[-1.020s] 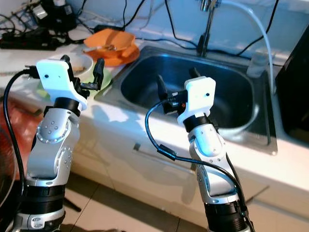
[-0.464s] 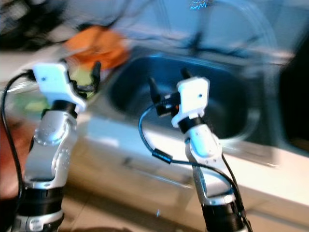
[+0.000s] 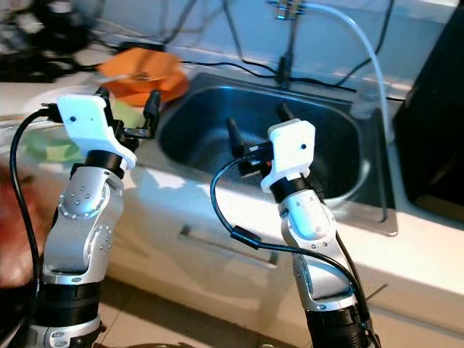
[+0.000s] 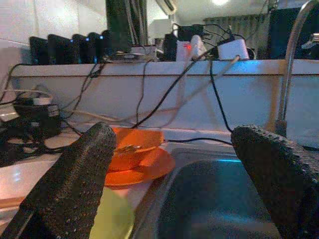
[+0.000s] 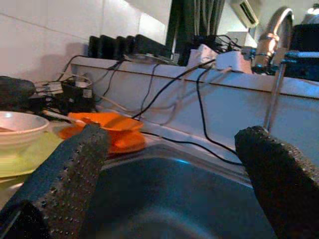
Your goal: Kitchen organization
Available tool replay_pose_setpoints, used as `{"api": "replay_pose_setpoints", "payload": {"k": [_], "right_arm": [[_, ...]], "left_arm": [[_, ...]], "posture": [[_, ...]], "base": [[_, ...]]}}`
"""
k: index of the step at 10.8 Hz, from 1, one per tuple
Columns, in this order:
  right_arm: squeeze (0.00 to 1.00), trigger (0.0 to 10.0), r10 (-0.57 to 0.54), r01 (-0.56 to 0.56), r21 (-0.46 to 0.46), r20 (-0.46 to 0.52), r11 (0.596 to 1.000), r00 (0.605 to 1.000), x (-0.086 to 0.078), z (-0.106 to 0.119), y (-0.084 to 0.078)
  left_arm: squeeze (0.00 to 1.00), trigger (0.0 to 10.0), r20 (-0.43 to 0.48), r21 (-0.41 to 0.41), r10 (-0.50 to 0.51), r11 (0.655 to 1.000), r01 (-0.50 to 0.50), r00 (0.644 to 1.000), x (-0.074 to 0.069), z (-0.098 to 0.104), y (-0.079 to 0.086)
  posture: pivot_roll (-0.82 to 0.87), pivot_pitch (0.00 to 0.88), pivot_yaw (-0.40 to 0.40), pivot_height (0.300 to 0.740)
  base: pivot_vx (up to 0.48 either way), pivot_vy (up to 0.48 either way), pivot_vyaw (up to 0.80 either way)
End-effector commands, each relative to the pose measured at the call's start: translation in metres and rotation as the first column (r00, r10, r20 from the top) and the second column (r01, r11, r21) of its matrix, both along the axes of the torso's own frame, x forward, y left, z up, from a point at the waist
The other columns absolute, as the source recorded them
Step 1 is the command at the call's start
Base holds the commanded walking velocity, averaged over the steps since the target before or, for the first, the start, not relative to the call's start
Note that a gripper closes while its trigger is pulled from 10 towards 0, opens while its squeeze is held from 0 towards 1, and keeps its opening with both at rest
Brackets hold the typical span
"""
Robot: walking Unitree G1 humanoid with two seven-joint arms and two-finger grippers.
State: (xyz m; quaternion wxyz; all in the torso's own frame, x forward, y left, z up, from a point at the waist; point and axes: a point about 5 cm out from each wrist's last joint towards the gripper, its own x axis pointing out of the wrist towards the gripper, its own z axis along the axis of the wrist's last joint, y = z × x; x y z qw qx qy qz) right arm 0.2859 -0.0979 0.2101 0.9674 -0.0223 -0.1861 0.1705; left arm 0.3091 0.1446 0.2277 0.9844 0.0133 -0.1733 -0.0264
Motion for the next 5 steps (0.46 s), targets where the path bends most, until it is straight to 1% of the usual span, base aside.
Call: {"api": "replay_pose_setpoints", "payload": {"k": [1, 3, 5], "right_arm": [[0.00, 10.0, -0.009, 0.009, 0.001, 0.011, 1.000, 1.000, -0.001, 0.002, -0.003], [0.00, 10.0, -0.010, 0.010, 0.001, 0.010, 1.000, 1.000, -0.001, 0.002, -0.003], [0.00, 10.0, -0.011, 0.011, 0.006, 0.008, 1.000, 1.000, -0.001, 0.002, -0.004]], "left_arm": [[0.00, 10.0, 0.003, 0.005, -0.001, 1.000, 0.001, 1.000, -0.001, 0.001, -0.001], [0.00, 10.0, -0.003, 0.026, 0.074, 0.997, -0.073, 0.997, 0.002, 0.000, 0.011], [0.00, 10.0, 0.008, 0.050, 0.189, 0.981, -0.190, 0.982, 0.004, 0.002, 0.030]], "posture": [[-0.02, 0.058, -0.017, 0.740], [-0.02, 0.055, -0.015, 0.740], [-0.01, 0.053, -0.017, 0.740]], "base": [[0.000, 0.000, 0.00], [0.000, 0.000, 0.00], [0.000, 0.000, 0.00]]}}
